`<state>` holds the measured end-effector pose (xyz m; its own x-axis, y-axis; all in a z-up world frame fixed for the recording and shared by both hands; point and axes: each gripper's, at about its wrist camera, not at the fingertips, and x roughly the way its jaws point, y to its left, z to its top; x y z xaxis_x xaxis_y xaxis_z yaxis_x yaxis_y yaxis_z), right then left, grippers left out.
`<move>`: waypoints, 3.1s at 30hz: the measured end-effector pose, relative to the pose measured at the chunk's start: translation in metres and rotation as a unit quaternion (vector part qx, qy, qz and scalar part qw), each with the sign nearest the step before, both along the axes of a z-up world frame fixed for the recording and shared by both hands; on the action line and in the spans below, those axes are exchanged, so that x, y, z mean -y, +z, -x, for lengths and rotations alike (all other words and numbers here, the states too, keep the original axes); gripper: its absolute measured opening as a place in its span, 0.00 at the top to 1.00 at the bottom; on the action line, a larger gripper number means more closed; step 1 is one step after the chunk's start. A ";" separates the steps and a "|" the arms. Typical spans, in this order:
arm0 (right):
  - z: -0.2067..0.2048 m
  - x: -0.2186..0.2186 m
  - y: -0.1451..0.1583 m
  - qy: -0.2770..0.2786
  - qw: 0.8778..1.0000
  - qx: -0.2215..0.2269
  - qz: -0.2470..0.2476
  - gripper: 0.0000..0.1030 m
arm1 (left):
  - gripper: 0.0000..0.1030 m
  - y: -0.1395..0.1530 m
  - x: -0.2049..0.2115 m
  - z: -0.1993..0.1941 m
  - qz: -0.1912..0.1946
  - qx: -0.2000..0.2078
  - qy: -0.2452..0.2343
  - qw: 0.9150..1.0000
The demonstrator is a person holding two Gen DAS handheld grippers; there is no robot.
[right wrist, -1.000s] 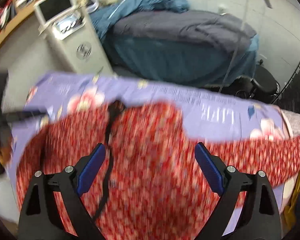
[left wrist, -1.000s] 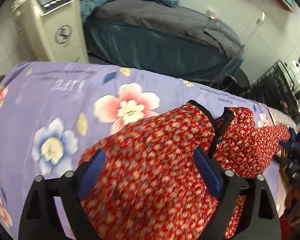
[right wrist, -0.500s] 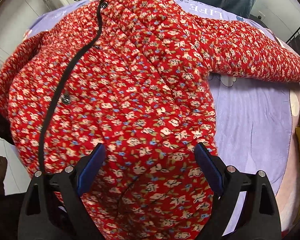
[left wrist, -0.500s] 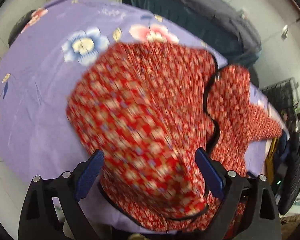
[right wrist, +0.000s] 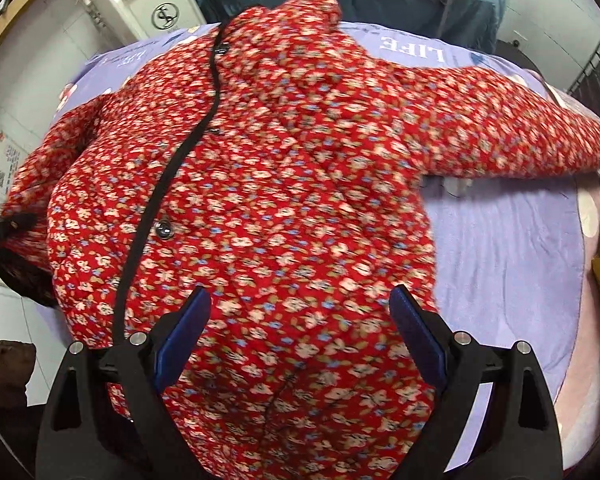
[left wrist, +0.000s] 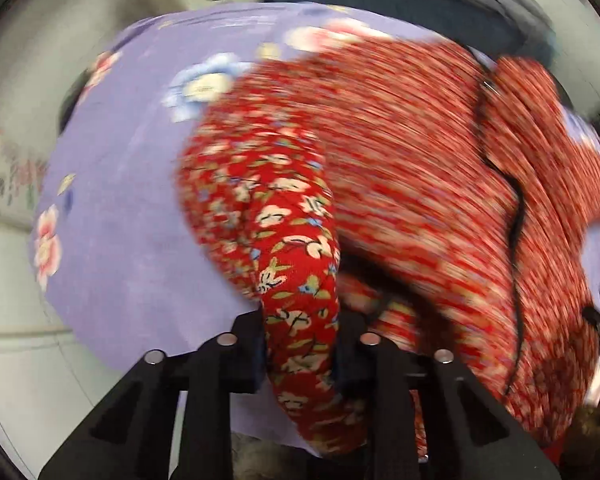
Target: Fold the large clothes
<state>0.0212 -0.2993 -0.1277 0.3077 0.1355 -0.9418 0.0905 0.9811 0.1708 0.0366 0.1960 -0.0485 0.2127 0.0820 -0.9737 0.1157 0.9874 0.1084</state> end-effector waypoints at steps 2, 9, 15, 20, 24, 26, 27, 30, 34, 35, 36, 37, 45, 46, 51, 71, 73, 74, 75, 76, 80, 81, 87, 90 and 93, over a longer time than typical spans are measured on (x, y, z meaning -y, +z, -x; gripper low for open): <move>0.001 0.010 -0.002 -0.022 1.000 -0.005 -0.009 0.13 | 0.82 0.012 -0.046 -0.022 -0.024 0.022 0.043 0.999; 0.012 0.029 -0.011 -0.066 0.997 -0.026 -0.019 0.13 | 0.76 0.044 -0.180 -0.121 -0.115 0.090 0.149 0.978; 0.021 0.038 -0.004 -0.082 0.996 -0.025 -0.016 0.13 | 0.18 0.009 -0.244 -0.171 -0.072 0.091 0.213 0.970; 0.039 0.052 -0.003 -0.109 0.994 -0.029 -0.015 0.13 | 0.11 0.006 -0.264 -0.152 -0.043 0.105 0.231 0.966; 0.051 0.064 -0.009 -0.139 0.989 -0.039 -0.030 0.13 | 0.06 0.010 -0.270 -0.133 -0.077 0.117 0.207 0.968; 0.056 0.071 -0.011 -0.152 0.987 -0.043 -0.042 0.13 | 0.06 0.012 -0.280 -0.121 -0.092 0.118 0.206 0.967; 0.058 0.074 -0.012 -0.156 0.986 -0.044 -0.046 0.13 | 0.06 0.015 -0.287 -0.117 -0.100 0.118 0.211 0.965; 0.061 0.082 -0.013 -0.165 0.984 -0.046 -0.055 0.13 | 0.06 0.034 -0.309 -0.091 -0.078 0.148 0.259 0.951; 0.063 0.088 -0.020 -0.164 0.982 -0.051 -0.083 0.13 | 0.06 0.041 -0.292 -0.053 0.071 0.176 0.268 0.945; 0.064 0.089 -0.022 -0.164 0.981 -0.052 -0.093 0.13 | 0.06 0.036 -0.280 -0.050 0.094 0.160 0.249 0.951; 0.065 0.088 -0.022 -0.163 0.980 -0.053 -0.099 0.13 | 0.06 0.024 -0.256 -0.045 0.120 0.129 0.212 0.961; 0.066 0.088 -0.024 -0.161 0.980 -0.055 -0.106 0.13 | 0.06 0.014 -0.232 -0.040 0.140 0.102 0.176 0.969; 0.090 0.092 -0.034 -0.145 0.975 -0.073 -0.152 0.13 | 0.06 -0.048 -0.059 0.013 0.211 0.004 -0.089 0.974; 0.094 0.093 -0.036 -0.145 0.974 -0.078 -0.156 0.13 | 0.06 -0.055 -0.045 0.015 0.199 0.004 -0.117 0.973; 0.112 0.098 -0.051 -0.142 0.966 -0.104 -0.187 0.13 | 0.07 -0.100 0.014 0.014 0.119 -0.020 -0.234 0.965; 0.137 0.066 -0.003 -0.031 0.963 -0.085 -0.254 0.73 | 0.76 -0.019 -0.095 0.087 0.198 -0.160 -0.064 0.965; 0.138 0.068 -0.024 -0.036 0.967 -0.114 -0.226 0.71 | 0.69 -0.056 -0.109 0.093 0.182 -0.183 -0.007 0.966; 0.138 0.066 -0.042 -0.047 0.968 -0.139 -0.205 0.67 | 0.72 -0.080 -0.116 0.098 0.153 -0.207 0.024 0.966; 0.137 0.064 -0.055 -0.058 0.967 -0.158 -0.190 0.60 | 0.69 -0.092 -0.116 0.097 0.141 -0.218 0.035 0.965; 0.137 0.063 -0.064 -0.067 0.966 -0.172 -0.179 0.54 | 0.69 -0.099 -0.117 0.098 0.149 -0.209 0.041 0.966; 0.136 0.067 -0.062 -0.080 0.971 -0.167 -0.150 0.35 | 0.46 -0.073 -0.097 0.096 0.068 -0.122 -0.028 0.990; 0.134 0.067 -0.055 -0.072 0.975 -0.161 -0.137 0.34 | 0.36 -0.057 -0.092 0.095 0.033 -0.080 -0.052 0.995; 0.101 0.047 0.012 0.025 0.997 -0.066 0.014 0.32 | 0.27 0.000 -0.079 0.048 0.045 0.025 -0.072 0.996; 0.070 0.028 0.028 0.054 0.998 -0.035 0.004 0.26 | 0.25 0.005 -0.040 0.031 0.055 0.048 -0.104 0.992; 0.040 -0.007 0.020 0.096 0.995 -0.035 0.000 0.26 | 0.21 -0.002 -0.008 0.024 0.067 0.041 -0.129 0.989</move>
<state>-0.0187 -0.2926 -0.1076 0.2092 0.1845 -0.9603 -0.0859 0.9817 0.1699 0.0122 0.2035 -0.0506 0.2889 -0.1134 -0.9506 0.3612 0.9325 -0.0014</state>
